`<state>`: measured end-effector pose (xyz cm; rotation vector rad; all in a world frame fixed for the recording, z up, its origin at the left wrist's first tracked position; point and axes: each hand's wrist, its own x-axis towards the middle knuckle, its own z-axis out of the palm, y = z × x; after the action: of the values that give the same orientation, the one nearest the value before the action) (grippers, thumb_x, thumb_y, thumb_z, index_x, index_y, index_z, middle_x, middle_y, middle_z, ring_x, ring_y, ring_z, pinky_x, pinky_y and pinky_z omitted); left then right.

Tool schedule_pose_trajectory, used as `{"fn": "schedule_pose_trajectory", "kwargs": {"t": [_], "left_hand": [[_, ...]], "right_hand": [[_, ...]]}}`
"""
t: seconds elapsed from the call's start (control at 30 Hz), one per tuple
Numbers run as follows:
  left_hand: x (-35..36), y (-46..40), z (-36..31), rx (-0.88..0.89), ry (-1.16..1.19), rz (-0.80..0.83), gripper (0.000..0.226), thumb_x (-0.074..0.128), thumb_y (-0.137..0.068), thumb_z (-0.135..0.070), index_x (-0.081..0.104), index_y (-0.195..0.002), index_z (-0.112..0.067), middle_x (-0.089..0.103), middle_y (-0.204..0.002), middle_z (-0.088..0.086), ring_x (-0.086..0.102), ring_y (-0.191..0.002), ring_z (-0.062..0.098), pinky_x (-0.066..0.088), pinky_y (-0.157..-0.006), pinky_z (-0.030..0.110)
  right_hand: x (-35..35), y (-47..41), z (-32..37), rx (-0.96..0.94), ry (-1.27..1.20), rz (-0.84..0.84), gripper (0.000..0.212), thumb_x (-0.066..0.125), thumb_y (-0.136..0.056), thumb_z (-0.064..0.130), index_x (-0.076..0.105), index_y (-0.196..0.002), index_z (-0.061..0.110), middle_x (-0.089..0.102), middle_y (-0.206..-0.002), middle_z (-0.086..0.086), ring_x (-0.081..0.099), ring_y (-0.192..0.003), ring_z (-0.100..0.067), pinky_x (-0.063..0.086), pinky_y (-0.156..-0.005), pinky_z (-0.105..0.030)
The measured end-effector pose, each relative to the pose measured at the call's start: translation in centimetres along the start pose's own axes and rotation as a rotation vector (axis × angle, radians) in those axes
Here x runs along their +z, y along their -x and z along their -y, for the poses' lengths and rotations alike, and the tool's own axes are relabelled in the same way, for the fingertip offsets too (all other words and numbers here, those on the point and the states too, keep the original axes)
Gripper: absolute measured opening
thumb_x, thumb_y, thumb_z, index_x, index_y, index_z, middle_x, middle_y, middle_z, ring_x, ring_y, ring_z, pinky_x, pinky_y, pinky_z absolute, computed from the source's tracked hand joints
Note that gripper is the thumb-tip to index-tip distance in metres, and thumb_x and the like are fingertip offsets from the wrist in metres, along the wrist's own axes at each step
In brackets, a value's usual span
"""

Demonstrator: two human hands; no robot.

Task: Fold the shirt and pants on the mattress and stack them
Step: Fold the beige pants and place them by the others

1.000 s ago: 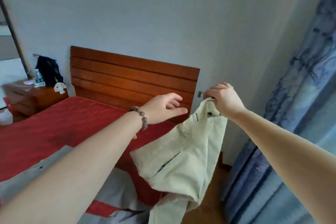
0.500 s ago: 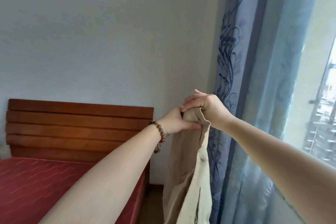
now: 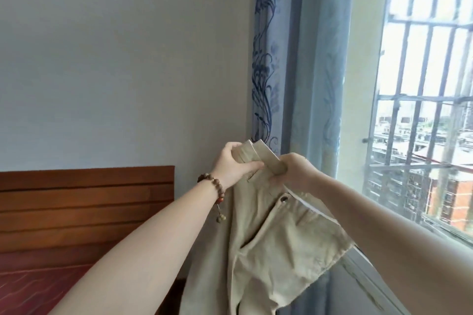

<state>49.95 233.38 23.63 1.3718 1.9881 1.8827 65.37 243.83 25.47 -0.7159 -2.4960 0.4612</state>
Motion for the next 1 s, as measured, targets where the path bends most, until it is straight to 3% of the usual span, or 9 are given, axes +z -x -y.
{"fn": "schedule_pose_trajectory", "kwargs": {"t": [0.07,0.13,0.23,0.37,0.53,0.63,0.77,0.87,1.0], "left_hand": [[-1.8,-0.1,-0.4,0.004,0.074,0.146,0.090,0.089,-0.056,-0.033,0.047,-0.134,-0.018,0.057,-0.124,-0.004,0.053,-0.115,0.011,0.041,-0.102,0.027],[-4.0,-0.1,-0.9,0.008,0.158,0.260,0.091,0.085,-0.056,-0.029,0.045,-0.137,-0.018,0.058,-0.122,-0.005,0.055,-0.110,0.009,0.045,-0.097,0.023],[-6.6,0.0,-1.4,0.024,0.227,0.344,0.064,0.085,-0.057,-0.018,0.058,-0.114,-0.009,0.071,-0.099,-0.005,0.065,-0.096,0.010,0.051,-0.078,0.017],[-8.0,0.4,-1.8,0.063,0.112,0.376,0.037,0.083,-0.067,-0.004,0.057,-0.092,-0.010,0.061,-0.074,-0.006,0.057,-0.069,0.005,0.049,-0.063,0.018],[-8.8,0.2,-2.8,0.065,0.070,0.458,0.050,0.078,-0.070,0.006,0.062,-0.110,-0.020,0.062,-0.093,0.004,0.061,-0.083,0.014,0.054,-0.077,0.029],[-8.7,-0.4,-3.7,0.154,-0.151,0.298,0.038,0.084,-0.066,-0.003,0.069,-0.091,-0.028,0.065,-0.089,0.000,0.058,-0.079,0.011,0.052,-0.078,0.029],[-8.1,-1.2,-4.2,0.249,-0.396,0.092,0.029,0.086,-0.062,-0.012,0.067,-0.077,-0.028,0.068,-0.083,0.010,0.049,-0.061,0.004,0.046,-0.064,0.021],[-8.1,-1.4,-4.5,0.307,-0.439,0.075,0.032,0.084,-0.065,-0.009,0.066,-0.080,-0.030,0.068,-0.083,0.006,0.053,-0.068,0.009,0.047,-0.070,0.026],[-8.4,-1.6,-4.5,0.407,-0.528,0.035,0.034,0.082,-0.067,-0.009,0.069,-0.086,-0.034,0.068,-0.088,-0.011,0.061,-0.085,0.007,0.044,-0.079,0.017]], "right_hand": [[-0.3,0.0,-0.2,-0.023,-0.047,-0.065,0.014,0.076,-0.070,0.013,0.065,-0.078,0.010,0.053,-0.068,0.004,0.049,-0.067,-0.014,0.037,-0.058,-0.026],[-0.6,-0.1,0.0,-0.045,-0.096,-0.065,0.013,0.073,-0.069,0.012,0.060,-0.070,0.013,0.051,-0.063,0.007,0.048,-0.063,-0.013,0.038,-0.056,-0.025],[-1.0,-0.4,1.1,-0.110,-0.035,-0.057,0.029,0.073,-0.073,0.011,0.050,-0.060,0.023,0.047,-0.057,0.011,0.044,-0.054,-0.005,0.032,-0.045,-0.012],[-0.7,-1.0,1.7,-0.163,0.009,-0.044,0.028,0.073,-0.079,0.012,0.050,-0.063,0.018,0.046,-0.061,0.009,0.042,-0.057,-0.007,0.033,-0.047,-0.013],[-0.1,-1.3,0.9,-0.191,-0.005,-0.012,0.018,0.071,-0.081,0.014,0.057,-0.075,0.006,0.046,-0.064,0.005,0.040,-0.059,-0.009,0.032,-0.050,-0.015],[0.3,-1.4,0.1,-0.202,-0.028,-0.016,0.021,0.072,-0.081,0.017,0.056,-0.076,0.004,0.049,-0.067,0.001,0.043,-0.064,-0.014,0.032,-0.051,-0.016],[1.2,-1.2,-1.7,-0.168,-0.038,-0.026,0.033,0.077,-0.074,0.034,0.061,-0.084,0.007,0.059,-0.075,-0.004,0.049,-0.066,-0.013,0.035,-0.054,-0.020],[2.0,-0.5,-3.8,-0.125,-0.061,0.007,0.036,0.082,-0.066,0.042,0.056,-0.078,0.020,0.057,-0.073,0.005,0.047,-0.063,-0.010,0.034,-0.050,-0.018],[4.2,0.6,-6.6,-0.073,-0.027,0.099,0.046,0.084,-0.062,0.043,0.054,-0.088,0.019,0.062,-0.080,0.005,0.050,-0.068,-0.010,0.037,-0.056,-0.019]]}}
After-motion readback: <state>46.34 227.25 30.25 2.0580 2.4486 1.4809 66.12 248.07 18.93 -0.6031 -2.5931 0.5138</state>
